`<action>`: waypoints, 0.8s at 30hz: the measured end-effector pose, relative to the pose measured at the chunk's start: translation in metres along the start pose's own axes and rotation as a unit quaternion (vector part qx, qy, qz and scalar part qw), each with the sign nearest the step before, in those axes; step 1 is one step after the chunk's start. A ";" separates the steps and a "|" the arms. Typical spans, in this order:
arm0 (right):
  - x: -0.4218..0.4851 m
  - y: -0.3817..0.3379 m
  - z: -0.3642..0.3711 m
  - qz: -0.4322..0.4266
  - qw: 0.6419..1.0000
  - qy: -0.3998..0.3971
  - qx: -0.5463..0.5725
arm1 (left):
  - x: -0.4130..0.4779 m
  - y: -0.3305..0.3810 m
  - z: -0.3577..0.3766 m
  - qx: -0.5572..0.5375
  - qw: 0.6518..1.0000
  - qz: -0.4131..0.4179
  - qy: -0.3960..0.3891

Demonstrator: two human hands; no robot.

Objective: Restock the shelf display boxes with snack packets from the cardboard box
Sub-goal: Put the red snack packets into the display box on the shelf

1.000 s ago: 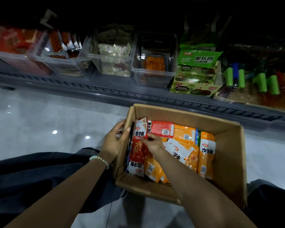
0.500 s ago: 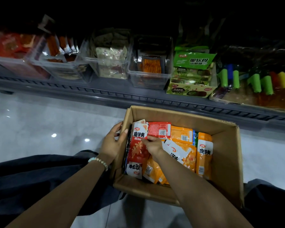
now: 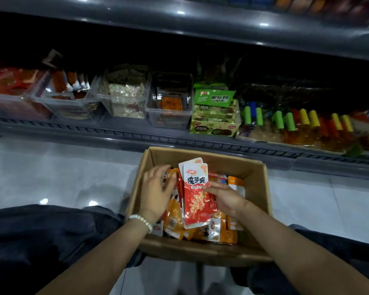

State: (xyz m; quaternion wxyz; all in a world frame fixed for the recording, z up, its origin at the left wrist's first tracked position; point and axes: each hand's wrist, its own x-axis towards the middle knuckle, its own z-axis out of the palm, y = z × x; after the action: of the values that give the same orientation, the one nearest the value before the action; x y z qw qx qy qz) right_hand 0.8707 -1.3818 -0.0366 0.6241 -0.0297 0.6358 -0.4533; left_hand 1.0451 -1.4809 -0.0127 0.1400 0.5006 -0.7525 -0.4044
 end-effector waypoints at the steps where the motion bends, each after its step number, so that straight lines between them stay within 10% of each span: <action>1: -0.010 -0.006 -0.003 -0.010 1.000 -0.009 -0.002 | -0.003 0.010 0.003 -0.050 0.998 -0.021 -0.042; 6: -0.056 -0.029 -0.011 -0.056 0.998 -0.024 -0.024 | -0.016 0.049 0.010 -0.214 0.972 -0.031 -0.093; 13: -0.107 -0.057 -0.011 -0.136 0.990 0.011 -0.033 | -0.023 0.097 -0.009 -0.115 0.993 0.020 -0.015; 17: -0.136 -0.075 -0.006 -0.186 0.982 0.013 -0.017 | -0.031 0.133 -0.022 -0.314 0.946 0.025 -0.080; 24: -0.169 -0.095 0.002 -0.274 0.961 0.035 -0.028 | -0.028 0.165 -0.048 -0.348 0.923 -0.015 -0.162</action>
State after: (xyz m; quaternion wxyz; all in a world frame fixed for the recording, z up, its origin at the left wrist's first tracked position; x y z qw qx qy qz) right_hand 0.8593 -1.3371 0.1514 0.4523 -0.2045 0.6372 -0.5896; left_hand 0.9817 -1.4511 0.1460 0.1750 0.3592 -0.5694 -0.7184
